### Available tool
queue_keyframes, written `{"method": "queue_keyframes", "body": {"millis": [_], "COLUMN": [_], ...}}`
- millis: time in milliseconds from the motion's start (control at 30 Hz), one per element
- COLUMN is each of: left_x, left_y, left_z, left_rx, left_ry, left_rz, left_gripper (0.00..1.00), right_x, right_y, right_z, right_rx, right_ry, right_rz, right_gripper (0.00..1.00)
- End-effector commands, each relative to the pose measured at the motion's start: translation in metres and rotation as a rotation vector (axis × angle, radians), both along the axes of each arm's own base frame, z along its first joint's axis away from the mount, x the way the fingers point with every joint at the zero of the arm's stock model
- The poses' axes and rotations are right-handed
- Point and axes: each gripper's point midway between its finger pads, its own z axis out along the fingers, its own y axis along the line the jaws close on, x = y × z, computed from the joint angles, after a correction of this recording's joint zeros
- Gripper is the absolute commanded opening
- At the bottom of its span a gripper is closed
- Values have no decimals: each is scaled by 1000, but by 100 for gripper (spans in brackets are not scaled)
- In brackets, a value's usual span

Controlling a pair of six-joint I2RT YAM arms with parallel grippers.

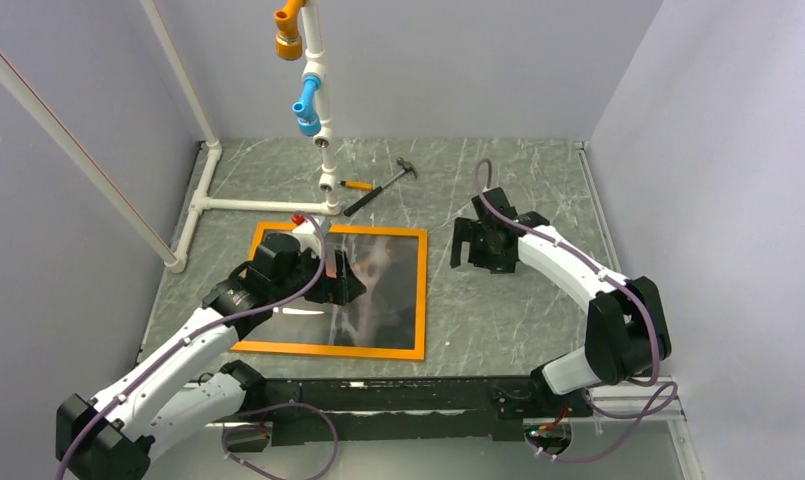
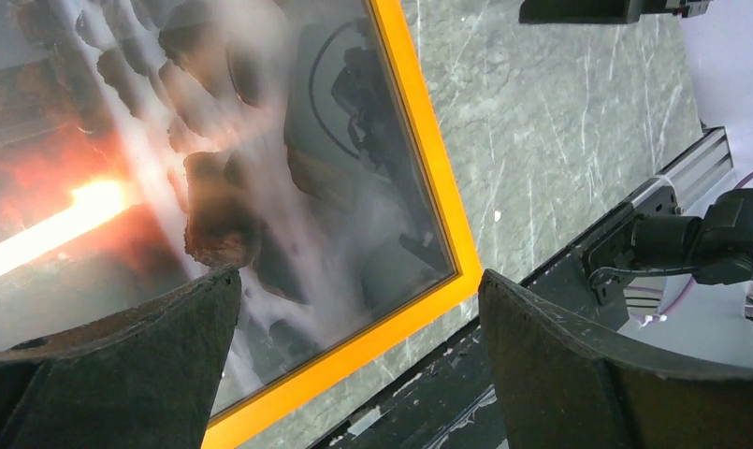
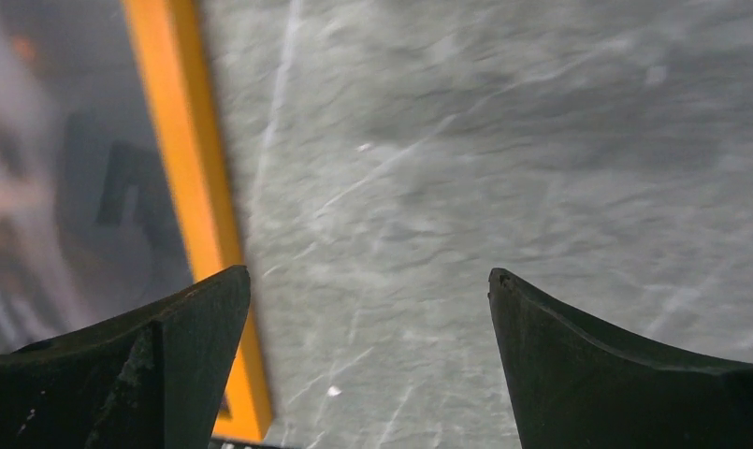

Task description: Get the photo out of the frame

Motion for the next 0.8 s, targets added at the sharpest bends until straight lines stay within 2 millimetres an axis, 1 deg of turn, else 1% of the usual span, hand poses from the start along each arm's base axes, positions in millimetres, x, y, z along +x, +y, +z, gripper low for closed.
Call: {"method": "queue_keyframes", "body": {"millis": [0, 33, 100, 133, 300, 333, 400, 500, 533, 600, 700, 767], "left_x": [6, 4, 0, -2, -11, -13, -17, -23, -25, -29, -35, -39], "left_y": [-4, -4, -2, -2, 1, 0, -3, -5, -5, -8, -13, -18], "left_z": [11, 9, 4, 1, -9, -9, -11, -15, -17, -21, -24, -26], "left_rx": [-1, 5, 12, 11, 12, 11, 12, 28, 35, 46, 53, 54], "left_ry": [-61, -56, -40, -33, -26, -34, -46, -58, -58, -65, -76, -87], "left_rz": [29, 28, 32, 32, 30, 15, -15, -48, -59, -82, -116, -144], "left_gripper": [99, 99, 99, 99, 99, 99, 99, 99, 99, 99, 99, 99], "right_x": [-12, -16, -22, -25, -42, -46, -50, -55, -56, -58, -62, -63], "right_y": [65, 77, 95, 105, 133, 136, 140, 138, 137, 136, 134, 133], "right_z": [15, 16, 13, 11, -6, -11, -21, -33, -37, -42, -46, -49], "right_rx": [229, 264, 315, 334, 288, 270, 213, 117, 97, 69, 48, 39], "right_ry": [-37, -46, -44, -46, -83, -79, -73, -62, -62, -61, -62, -53], "right_rz": [181, 204, 204, 208, 211, 214, 211, 189, 185, 183, 180, 181], "right_gripper": [100, 100, 99, 95, 85, 81, 74, 57, 53, 49, 49, 46]}}
